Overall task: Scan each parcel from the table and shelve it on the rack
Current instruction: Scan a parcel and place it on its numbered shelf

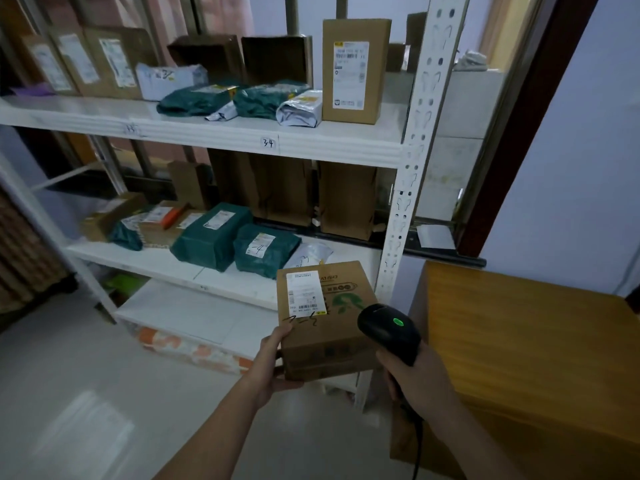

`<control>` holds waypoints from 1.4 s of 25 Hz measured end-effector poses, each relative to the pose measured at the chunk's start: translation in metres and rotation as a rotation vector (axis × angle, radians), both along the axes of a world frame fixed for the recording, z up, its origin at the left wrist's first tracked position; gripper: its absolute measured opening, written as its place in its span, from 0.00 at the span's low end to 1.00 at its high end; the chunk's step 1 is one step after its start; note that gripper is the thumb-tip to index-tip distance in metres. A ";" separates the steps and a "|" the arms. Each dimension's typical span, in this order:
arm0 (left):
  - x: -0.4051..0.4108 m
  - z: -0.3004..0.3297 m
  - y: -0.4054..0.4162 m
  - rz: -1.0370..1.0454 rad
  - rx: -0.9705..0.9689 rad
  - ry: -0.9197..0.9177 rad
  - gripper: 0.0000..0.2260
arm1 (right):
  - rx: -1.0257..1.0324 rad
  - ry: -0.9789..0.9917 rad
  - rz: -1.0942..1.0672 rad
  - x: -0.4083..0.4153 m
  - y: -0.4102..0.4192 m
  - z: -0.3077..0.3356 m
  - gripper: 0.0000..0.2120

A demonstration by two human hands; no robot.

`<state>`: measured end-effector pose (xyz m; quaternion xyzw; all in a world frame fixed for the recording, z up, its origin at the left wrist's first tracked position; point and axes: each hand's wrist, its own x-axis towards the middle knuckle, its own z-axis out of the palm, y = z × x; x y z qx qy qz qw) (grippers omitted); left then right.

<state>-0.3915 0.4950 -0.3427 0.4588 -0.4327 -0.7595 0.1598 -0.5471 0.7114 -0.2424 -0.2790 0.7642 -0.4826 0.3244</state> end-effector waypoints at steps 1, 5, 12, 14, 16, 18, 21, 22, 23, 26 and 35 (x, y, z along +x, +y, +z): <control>-0.007 -0.001 -0.011 0.014 -0.009 0.013 0.35 | 0.002 -0.007 0.001 -0.008 -0.010 0.000 0.14; -0.043 -0.011 -0.056 0.060 -0.013 -0.008 0.40 | 0.002 -0.069 -0.003 -0.039 -0.047 0.002 0.10; -0.120 -0.009 -0.127 0.051 0.024 -0.059 0.19 | 0.069 -0.113 -0.032 -0.086 -0.100 -0.013 0.09; -0.145 -0.011 -0.147 0.010 0.037 -0.064 0.18 | 0.098 -0.105 -0.080 -0.093 -0.112 -0.025 0.07; -0.168 -0.017 -0.170 -0.021 0.049 -0.081 0.21 | 0.096 -0.129 -0.142 -0.093 -0.126 -0.036 0.05; -0.188 -0.027 -0.192 -0.031 0.091 -0.118 0.25 | 0.084 -0.181 -0.241 -0.092 -0.141 -0.042 0.07; -0.213 -0.043 -0.223 -0.075 0.118 -0.158 0.22 | 0.089 -0.196 -0.328 -0.093 -0.164 -0.047 0.06; -0.222 -0.045 -0.231 -0.106 0.125 -0.151 0.18 | 0.090 -0.206 -0.348 -0.094 -0.172 -0.048 0.04; -0.229 -0.046 -0.237 -0.129 0.133 -0.147 0.13 | 0.085 -0.228 -0.366 -0.094 -0.179 -0.048 0.03; -0.250 -0.052 -0.252 -0.166 0.127 -0.126 0.10 | 0.082 -0.302 -0.411 -0.094 -0.201 -0.049 0.02; -0.291 -0.096 -0.289 -0.291 0.103 -0.174 0.24 | 0.068 -0.335 -0.573 -0.088 -0.236 -0.062 0.07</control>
